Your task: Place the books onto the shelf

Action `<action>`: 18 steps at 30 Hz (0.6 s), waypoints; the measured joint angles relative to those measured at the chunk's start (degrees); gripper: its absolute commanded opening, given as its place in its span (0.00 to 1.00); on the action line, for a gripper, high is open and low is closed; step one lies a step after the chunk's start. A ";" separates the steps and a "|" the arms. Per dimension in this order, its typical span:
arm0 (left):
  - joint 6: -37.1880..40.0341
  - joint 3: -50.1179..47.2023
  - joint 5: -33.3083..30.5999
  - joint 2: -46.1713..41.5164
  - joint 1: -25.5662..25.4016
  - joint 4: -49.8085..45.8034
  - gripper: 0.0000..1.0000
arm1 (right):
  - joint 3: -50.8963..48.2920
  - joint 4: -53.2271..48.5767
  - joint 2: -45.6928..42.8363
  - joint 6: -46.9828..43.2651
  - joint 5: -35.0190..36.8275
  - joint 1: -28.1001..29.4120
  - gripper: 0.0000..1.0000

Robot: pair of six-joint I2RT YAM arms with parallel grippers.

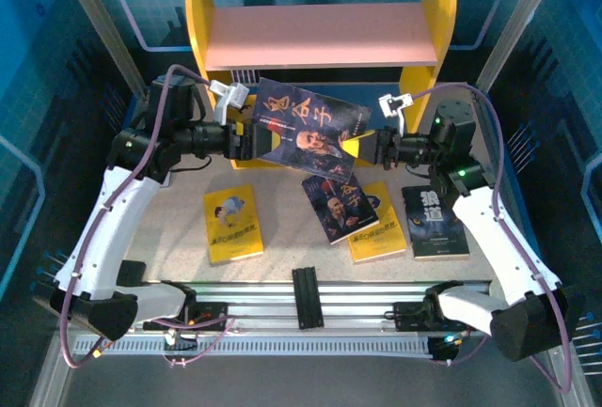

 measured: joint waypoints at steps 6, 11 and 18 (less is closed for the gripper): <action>0.24 -0.81 0.81 -0.33 0.35 1.07 0.48 | 0.00 0.37 1.11 0.59 -0.20 -0.31 0.02; 0.02 -1.38 1.25 -0.98 0.39 2.40 0.26 | 0.00 0.42 1.11 0.61 -0.24 -0.37 0.10; -1.57 -3.80 3.91 -3.34 0.37 7.02 0.00 | 0.07 -1.09 0.94 0.37 0.48 -0.90 0.23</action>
